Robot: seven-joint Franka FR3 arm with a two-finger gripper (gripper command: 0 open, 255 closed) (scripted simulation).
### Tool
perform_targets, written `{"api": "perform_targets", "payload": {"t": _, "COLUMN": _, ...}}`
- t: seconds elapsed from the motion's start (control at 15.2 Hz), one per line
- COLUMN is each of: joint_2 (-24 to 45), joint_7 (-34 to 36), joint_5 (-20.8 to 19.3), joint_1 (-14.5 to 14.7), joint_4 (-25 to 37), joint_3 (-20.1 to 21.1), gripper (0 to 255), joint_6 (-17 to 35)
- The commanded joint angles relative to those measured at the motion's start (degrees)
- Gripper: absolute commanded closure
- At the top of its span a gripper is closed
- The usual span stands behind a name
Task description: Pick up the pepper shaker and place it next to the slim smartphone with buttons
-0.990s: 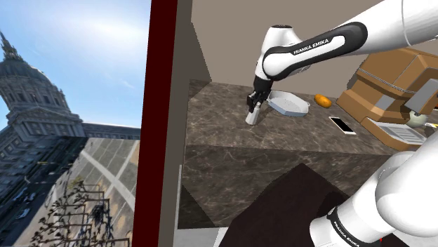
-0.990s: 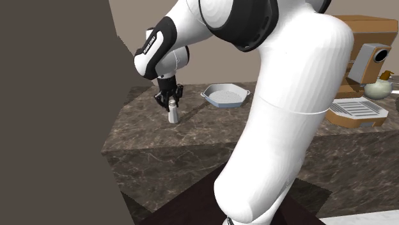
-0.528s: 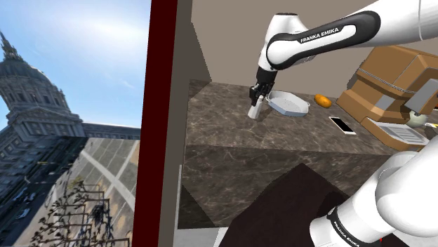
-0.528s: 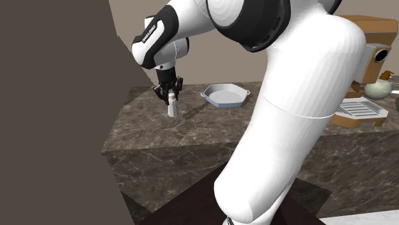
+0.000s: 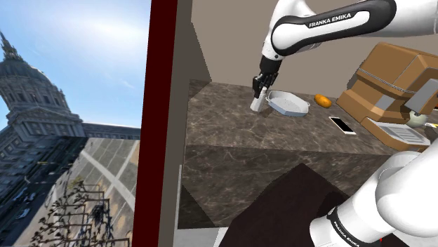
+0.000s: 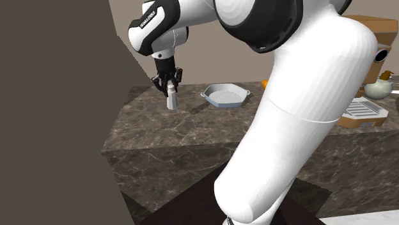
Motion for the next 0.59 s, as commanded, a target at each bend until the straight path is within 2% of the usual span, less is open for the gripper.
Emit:
{"api": "perform_targets", "payload": {"t": 0.0, "joint_2": -0.5, "joint_7": -0.1, "joint_5": 0.0, "joint_1": 0.0, "joint_4": 1.2, "joint_3": 0.0, "gripper": 255, "joint_6": -1.8}}
{"api": "perform_targets", "payload": {"t": 0.53, "joint_2": -1.8, "joint_7": -0.6, "joint_5": 0.2, "joint_1": 0.1, "joint_4": 6.1, "joint_3": 0.2, "gripper": 255, "joint_6": -7.9}}
